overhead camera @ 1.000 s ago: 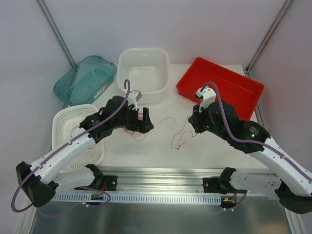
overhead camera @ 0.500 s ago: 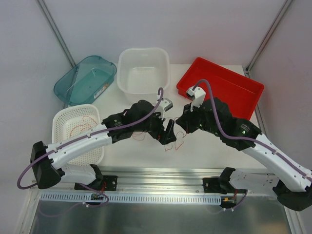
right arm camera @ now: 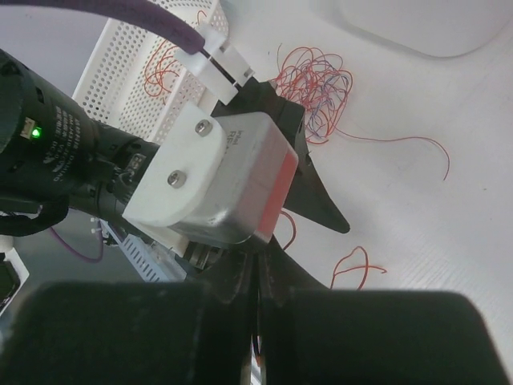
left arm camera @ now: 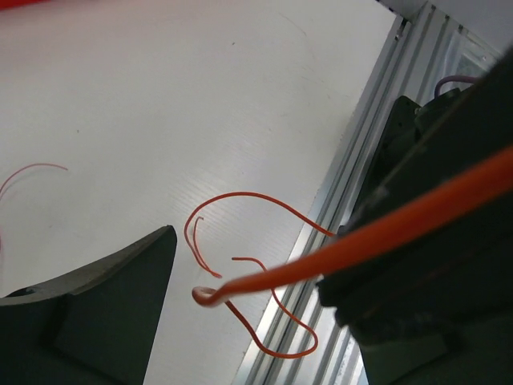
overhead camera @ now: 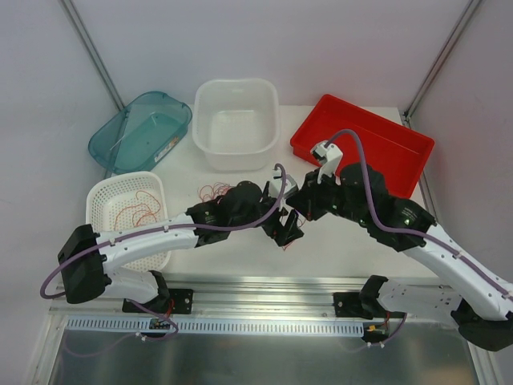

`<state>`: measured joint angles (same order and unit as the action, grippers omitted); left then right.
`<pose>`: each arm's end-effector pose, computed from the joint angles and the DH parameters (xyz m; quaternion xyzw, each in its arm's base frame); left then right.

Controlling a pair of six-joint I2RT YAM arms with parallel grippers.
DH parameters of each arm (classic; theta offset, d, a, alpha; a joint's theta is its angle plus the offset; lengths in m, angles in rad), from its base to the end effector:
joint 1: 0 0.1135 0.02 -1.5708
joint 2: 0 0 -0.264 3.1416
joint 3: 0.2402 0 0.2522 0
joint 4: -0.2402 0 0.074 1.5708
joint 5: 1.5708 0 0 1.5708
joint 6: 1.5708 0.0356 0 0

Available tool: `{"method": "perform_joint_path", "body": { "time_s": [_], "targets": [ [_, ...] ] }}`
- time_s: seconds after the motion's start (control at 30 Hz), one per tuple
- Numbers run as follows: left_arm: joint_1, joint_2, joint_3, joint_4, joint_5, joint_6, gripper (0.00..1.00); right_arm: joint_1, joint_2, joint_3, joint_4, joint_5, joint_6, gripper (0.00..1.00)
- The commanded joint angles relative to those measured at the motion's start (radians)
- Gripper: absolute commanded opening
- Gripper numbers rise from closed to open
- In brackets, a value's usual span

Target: Untangle the cables

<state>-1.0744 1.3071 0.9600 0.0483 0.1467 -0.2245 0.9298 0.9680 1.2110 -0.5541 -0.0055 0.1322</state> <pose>0.1413 -0.2718 0.3093 0.3704 0.7130 -0.4052 0.4361 0.1182 0.1588 0.4146 -0.3153 0.7441 0.3002 0.5068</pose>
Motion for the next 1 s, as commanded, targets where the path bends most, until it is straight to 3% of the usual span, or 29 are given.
{"method": "perform_joint_path", "body": {
  "time_s": [0.0, 0.33, 0.43, 0.53, 0.57, 0.63, 0.97],
  "targets": [
    [-0.028, -0.006, -0.038, 0.175, 0.01, 0.048, 0.81, 0.0, -0.026, 0.001, 0.089, -0.01, 0.04, 0.01],
    [-0.042, -0.046, -0.15, 0.393, -0.027, -0.058, 0.59, 0.001, -0.046, -0.064, 0.14, 0.061, 0.129, 0.01],
    [-0.042, -0.061, -0.175, 0.436, -0.035, -0.084, 0.46, 0.001, -0.051, -0.079, 0.138, 0.093, 0.144, 0.01],
    [-0.042, -0.077, -0.188, 0.45, -0.045, -0.091, 0.24, 0.001, -0.055, -0.09, 0.134, 0.116, 0.155, 0.01],
    [-0.042, -0.08, -0.193, 0.453, -0.05, -0.095, 0.12, 0.001, -0.057, -0.091, 0.134, 0.116, 0.155, 0.01],
    [-0.042, -0.092, -0.198, 0.453, -0.055, -0.098, 0.01, 0.001, -0.061, -0.096, 0.126, 0.124, 0.159, 0.01],
    [-0.042, -0.109, -0.205, 0.407, -0.113, -0.127, 0.0, 0.001, -0.11, -0.099, 0.062, 0.193, 0.138, 0.04]
  ]
}}
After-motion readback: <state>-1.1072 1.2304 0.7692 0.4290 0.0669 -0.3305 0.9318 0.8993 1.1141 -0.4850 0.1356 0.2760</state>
